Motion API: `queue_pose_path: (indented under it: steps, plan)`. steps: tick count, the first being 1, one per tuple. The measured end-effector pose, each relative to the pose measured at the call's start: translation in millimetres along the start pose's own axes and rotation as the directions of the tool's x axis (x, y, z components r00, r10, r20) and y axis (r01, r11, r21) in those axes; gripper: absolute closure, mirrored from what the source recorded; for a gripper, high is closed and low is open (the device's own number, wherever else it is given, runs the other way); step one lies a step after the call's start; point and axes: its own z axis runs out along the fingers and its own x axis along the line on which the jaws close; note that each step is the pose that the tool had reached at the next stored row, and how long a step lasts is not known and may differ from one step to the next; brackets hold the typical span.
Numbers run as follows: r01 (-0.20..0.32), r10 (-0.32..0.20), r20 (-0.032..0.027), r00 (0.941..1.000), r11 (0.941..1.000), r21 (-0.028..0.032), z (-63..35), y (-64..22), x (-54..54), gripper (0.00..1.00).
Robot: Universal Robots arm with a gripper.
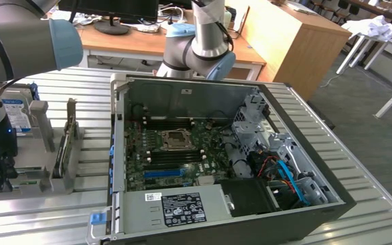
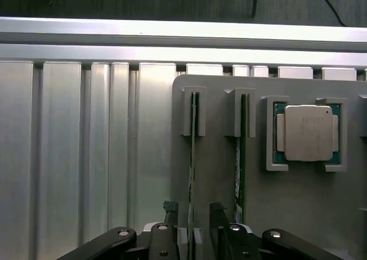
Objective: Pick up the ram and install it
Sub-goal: 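Pick up the ram and move it above insertion slot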
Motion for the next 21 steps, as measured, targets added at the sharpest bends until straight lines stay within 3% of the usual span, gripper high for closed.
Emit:
queue_pose_path:
  steps: [11,13,14,21]
  plan:
    - [0.000,0.000,-0.0001,1.0000,1.0000,-0.0001,0.2,0.0,-0.4,0.64]
    - [0.000,0.000,-0.0001,1.0000,1.0000,0.0000,0.3,0.0,-0.4,0.66]
    - [0.000,0.000,0.0000,1.0000,1.0000,0.0000,0.2,0.0,-0.4,0.73]
    - [0.000,0.000,0.0000,1.0000,1.0000,0.0000,0.6,-0.1,-0.4,0.73]
